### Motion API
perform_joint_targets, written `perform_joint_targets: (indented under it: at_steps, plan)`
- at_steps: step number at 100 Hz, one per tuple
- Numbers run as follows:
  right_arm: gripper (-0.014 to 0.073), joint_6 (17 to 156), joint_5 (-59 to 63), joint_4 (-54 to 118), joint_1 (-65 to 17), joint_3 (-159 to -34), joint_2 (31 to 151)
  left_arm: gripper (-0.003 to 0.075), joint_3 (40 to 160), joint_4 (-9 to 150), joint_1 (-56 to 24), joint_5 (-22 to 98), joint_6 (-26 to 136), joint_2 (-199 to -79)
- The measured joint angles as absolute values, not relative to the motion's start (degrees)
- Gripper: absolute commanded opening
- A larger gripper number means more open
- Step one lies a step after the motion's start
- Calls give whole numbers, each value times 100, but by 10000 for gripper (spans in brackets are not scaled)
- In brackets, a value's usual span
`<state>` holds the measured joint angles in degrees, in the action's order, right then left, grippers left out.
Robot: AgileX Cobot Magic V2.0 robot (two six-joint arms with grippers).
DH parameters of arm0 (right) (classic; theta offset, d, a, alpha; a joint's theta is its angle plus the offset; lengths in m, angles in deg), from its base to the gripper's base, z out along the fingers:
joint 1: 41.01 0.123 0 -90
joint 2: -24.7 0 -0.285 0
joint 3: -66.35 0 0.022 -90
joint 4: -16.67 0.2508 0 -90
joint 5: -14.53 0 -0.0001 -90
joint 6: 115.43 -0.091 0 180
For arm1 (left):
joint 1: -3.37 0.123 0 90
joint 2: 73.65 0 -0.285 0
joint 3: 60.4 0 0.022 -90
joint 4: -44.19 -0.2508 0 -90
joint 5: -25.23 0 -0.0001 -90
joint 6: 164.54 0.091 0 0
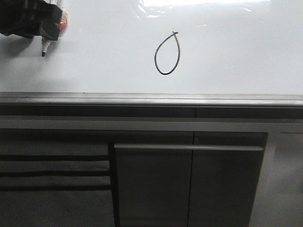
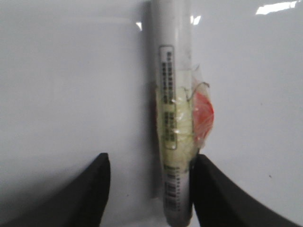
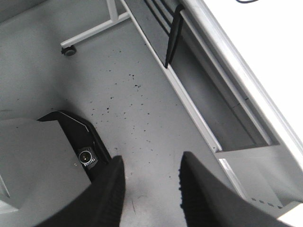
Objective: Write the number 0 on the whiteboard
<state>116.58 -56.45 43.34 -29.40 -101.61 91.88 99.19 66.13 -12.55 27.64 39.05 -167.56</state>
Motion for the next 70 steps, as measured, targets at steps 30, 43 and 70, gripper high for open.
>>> perform_joint_targets:
  at_steps: [30, 43, 70]
  plan:
    - [248, 9957, -5320, 3571, -2940, -9913, 8235, 447, 9865, 6477, -1189, 5072, 3905, -14871]
    - [248, 9013, -4456, 3372, -2940, -9187, 7594, 446, 9360, 6414, -1189, 5368, 3905, -13655]
    - [200, 6210, -3200, 1453, -2967, -7519, 6499, 293, 7841, 6160, -1189, 5410, 3778, -11085]
